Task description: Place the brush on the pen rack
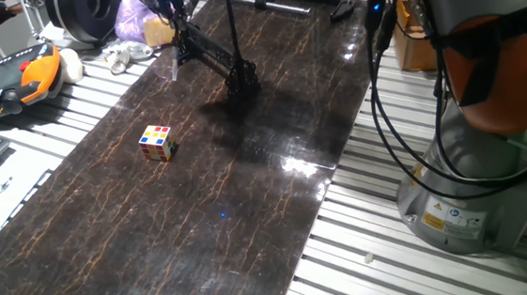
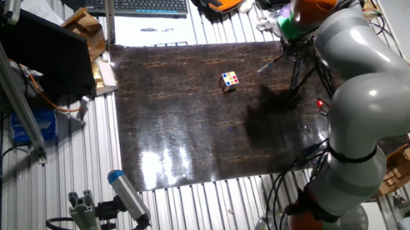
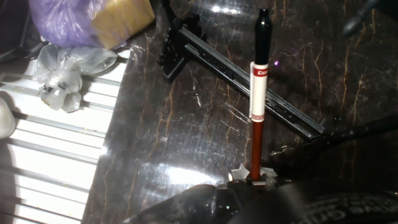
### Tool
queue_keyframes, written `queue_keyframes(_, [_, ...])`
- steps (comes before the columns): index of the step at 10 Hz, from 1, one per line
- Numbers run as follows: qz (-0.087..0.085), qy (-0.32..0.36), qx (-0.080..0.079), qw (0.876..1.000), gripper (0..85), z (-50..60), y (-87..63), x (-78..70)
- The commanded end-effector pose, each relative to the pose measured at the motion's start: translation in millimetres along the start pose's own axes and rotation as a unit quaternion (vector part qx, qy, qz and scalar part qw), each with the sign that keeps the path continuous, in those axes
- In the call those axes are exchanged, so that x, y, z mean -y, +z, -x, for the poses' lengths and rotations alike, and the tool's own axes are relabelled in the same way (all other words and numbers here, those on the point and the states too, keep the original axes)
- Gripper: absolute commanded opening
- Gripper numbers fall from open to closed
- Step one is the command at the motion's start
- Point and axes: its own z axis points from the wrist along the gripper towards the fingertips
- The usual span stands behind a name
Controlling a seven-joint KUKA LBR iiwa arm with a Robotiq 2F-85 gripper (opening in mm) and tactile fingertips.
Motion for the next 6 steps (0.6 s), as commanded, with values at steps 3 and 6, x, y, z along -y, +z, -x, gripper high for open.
queue_keyframes(3, [0.006, -0.001, 0.005, 1.000, 1.0, 1.0, 1.2, 1.3])
queue_keyframes(6, [0.010, -0.002, 0.009, 1.000, 1.0, 1.3, 2.2, 1.8])
